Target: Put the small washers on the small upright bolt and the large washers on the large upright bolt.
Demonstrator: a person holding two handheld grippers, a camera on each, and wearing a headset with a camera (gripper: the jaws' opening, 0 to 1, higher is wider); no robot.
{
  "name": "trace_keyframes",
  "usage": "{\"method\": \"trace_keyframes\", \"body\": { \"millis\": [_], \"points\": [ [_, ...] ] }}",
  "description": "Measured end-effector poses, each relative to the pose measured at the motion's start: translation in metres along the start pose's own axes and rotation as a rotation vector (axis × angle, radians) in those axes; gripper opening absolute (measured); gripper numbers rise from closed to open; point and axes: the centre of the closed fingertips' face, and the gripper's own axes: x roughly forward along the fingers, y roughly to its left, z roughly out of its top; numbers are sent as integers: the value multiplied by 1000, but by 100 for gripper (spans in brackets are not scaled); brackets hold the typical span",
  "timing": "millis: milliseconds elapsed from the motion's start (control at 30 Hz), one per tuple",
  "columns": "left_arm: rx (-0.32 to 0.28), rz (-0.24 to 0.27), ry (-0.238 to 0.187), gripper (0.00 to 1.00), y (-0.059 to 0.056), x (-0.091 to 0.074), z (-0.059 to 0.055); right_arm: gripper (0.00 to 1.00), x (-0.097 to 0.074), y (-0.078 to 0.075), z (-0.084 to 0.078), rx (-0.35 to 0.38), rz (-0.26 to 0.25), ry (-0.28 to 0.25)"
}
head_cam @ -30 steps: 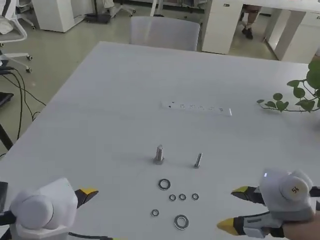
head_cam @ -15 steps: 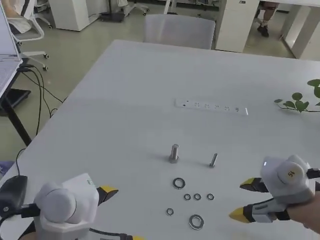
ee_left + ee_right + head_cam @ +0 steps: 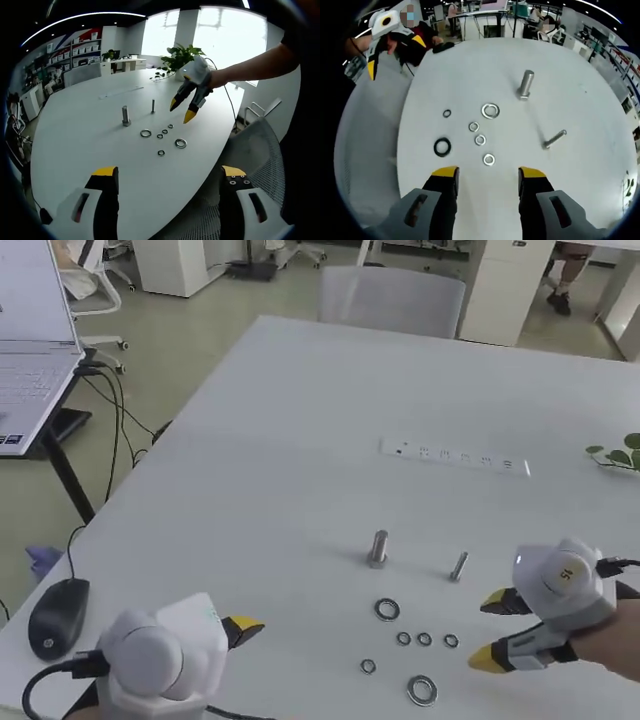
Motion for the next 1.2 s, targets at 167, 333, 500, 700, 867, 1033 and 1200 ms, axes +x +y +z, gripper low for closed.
{"method": "trace_keyframes", "body": {
  "millis": [167,333,500,700,867,1033,1200],
  "points": [
    [18,-1,0,81,2,-3,1,46,10,2,3,-46,24,38],
    [-6,6,-12,76,9,-6,3,44,19,1,4,-79,34,69],
    [2,-2,-12,76,9,-5,2,44,25,0,-3,-101,45,112],
    [-5,-24,-12,72,8,-5,1,42,28,2,-2,-120,58,133],
    [-2,-39,-6,71,7,-5,-1,39,33,2,-7,-139,69,168],
    [12,-37,-3,70,10,-6,-2,35,34,2,-7,-155,72,181],
    [33,-18,5,71,17,-6,-3,33,35,0,-7,-182,65,205]
  ]
}}
